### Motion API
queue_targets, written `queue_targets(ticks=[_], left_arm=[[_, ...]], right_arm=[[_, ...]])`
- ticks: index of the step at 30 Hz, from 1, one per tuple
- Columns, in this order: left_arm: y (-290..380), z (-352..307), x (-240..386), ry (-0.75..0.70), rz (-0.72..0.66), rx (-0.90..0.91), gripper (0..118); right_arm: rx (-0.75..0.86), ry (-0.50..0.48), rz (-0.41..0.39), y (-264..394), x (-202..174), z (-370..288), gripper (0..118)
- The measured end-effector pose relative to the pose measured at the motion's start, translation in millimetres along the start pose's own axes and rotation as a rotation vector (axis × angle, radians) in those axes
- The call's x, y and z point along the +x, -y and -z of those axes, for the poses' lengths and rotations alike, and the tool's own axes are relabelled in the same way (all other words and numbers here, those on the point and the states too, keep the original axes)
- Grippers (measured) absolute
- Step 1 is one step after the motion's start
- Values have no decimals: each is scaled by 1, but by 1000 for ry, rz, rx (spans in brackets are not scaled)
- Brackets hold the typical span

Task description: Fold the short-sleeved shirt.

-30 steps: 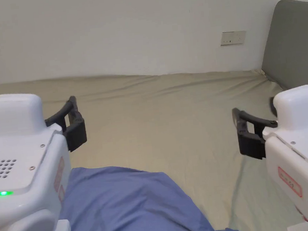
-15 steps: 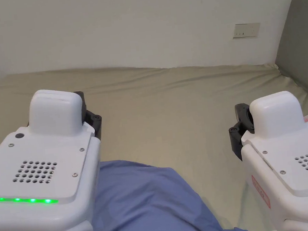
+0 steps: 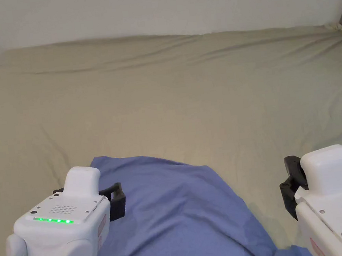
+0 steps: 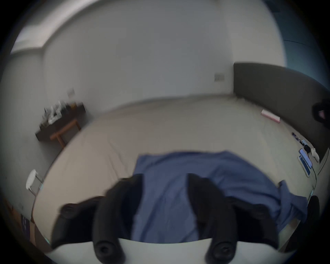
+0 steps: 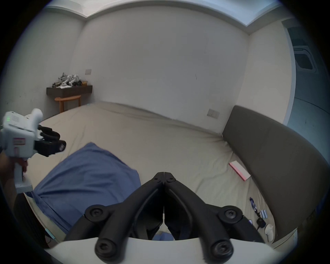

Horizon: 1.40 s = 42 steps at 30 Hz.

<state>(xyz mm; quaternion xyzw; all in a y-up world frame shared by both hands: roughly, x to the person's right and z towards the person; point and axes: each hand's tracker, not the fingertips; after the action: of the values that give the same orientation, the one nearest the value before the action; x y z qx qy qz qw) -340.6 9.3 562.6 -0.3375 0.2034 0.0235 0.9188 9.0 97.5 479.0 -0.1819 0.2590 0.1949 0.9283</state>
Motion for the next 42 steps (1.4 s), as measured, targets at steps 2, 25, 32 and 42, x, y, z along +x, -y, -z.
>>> queue_targets(ticks=[2,25,32,42], left_arm=[[0,49,-18,-27,-15,-71,106],[-54,218,-40,22,81,-216,2],[-65,136,-58,5,21,-90,2],[-37,60,-67,8,78,-51,2]], right_arm=[[-37,7,2,9,5,11,2],[-311,-102,15,43,32,89,3],[-470,-317,34,50,34,156,105],[-672,-406,-137,91,-25,240,105]])
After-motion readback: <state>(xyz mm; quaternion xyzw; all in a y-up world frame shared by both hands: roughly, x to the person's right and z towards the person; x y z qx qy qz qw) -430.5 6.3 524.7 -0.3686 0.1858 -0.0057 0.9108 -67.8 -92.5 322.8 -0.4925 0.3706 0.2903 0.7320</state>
